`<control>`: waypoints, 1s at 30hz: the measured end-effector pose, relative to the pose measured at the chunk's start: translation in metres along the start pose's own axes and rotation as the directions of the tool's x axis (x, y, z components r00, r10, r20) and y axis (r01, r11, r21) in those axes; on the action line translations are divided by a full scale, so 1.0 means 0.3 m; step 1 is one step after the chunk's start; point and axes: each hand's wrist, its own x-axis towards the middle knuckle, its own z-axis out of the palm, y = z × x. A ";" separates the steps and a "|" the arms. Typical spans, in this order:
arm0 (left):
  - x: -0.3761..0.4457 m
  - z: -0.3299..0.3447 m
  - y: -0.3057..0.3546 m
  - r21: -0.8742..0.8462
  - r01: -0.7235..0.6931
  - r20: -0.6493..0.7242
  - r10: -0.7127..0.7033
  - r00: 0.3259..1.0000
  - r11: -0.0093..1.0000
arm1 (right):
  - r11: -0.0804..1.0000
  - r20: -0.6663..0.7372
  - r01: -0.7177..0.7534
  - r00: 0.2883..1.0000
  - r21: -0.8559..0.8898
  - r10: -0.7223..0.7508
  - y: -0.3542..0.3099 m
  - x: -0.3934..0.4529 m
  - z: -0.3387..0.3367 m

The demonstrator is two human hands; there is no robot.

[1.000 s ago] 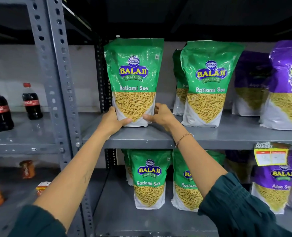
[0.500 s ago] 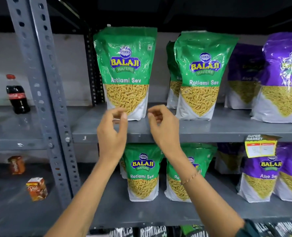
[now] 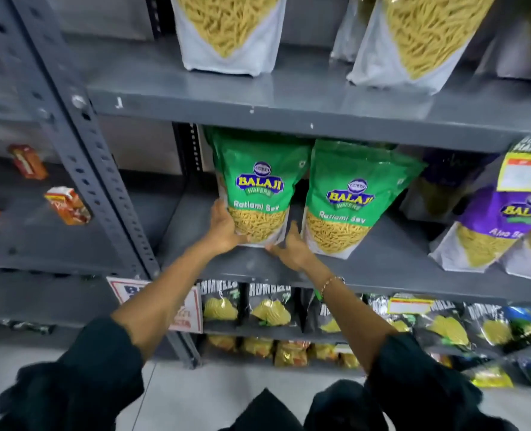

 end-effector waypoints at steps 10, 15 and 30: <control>0.052 0.054 -0.067 -0.173 0.136 0.050 -0.129 0.990 0.976 | 0.991 -0.193 0.009 0.981 0.137 0.018 0.068 0.137 0.049; 0.063 0.016 -0.124 -0.119 0.141 0.006 -0.141 0.990 0.983 | 0.991 -0.201 0.031 0.980 0.132 -0.003 0.030 0.155 0.082; 0.007 -0.022 -0.228 -0.160 0.175 0.052 -0.169 0.984 0.971 | 0.970 -0.157 0.045 0.988 0.237 -0.007 -0.011 0.110 0.137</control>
